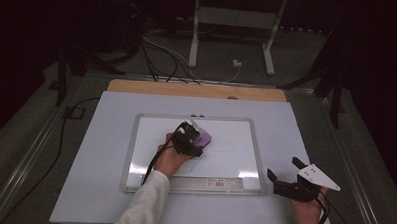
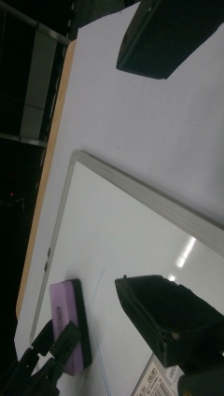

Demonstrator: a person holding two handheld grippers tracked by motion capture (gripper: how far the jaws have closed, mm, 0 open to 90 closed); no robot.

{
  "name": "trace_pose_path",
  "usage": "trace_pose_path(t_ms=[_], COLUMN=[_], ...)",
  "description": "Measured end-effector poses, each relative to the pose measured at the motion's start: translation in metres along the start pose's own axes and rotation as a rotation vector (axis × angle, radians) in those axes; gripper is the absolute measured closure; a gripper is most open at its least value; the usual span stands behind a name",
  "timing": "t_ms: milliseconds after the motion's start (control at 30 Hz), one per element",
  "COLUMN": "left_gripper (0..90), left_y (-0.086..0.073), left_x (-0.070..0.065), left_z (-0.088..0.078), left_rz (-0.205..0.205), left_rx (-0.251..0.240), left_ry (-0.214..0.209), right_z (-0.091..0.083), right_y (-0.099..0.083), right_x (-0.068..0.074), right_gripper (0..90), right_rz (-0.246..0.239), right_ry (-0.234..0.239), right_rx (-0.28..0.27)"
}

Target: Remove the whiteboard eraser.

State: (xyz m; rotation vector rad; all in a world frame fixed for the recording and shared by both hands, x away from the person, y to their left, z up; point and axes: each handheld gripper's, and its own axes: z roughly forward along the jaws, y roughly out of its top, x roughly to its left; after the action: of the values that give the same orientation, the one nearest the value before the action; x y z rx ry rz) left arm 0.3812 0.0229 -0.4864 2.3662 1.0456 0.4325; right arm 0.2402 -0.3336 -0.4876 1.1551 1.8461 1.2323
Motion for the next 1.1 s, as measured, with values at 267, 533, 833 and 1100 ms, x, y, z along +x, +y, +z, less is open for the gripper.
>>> trace_pose_path(t_ms=[267,533,833,1100], left_gripper=[42.2,42.1,42.1,42.0], left_y=[-0.008,-0.031,-0.026,-0.013], left_x=[-0.011,-0.032,-0.030,-0.008], left_z=[-0.007,-0.026,-0.023,-0.010], left_rz=[0.073,0.128,0.125,0.010], left_rx=[-0.001,-0.005,-0.003,0.007], left_ry=[-0.067,-0.149,-0.095,-0.043], right_z=[0.001,0.001,0.002,0.000], right_y=[0.000,0.000,0.000,0.000], right_x=[0.000,0.000,0.002,0.000], right_gripper=[0.0,0.0,0.0,0.0], right_rz=[-0.001,0.001,-0.005,0.002], right_ry=[0.002,0.002,0.002,-0.001], right_rx=[0.002,0.003,0.004,-0.001])
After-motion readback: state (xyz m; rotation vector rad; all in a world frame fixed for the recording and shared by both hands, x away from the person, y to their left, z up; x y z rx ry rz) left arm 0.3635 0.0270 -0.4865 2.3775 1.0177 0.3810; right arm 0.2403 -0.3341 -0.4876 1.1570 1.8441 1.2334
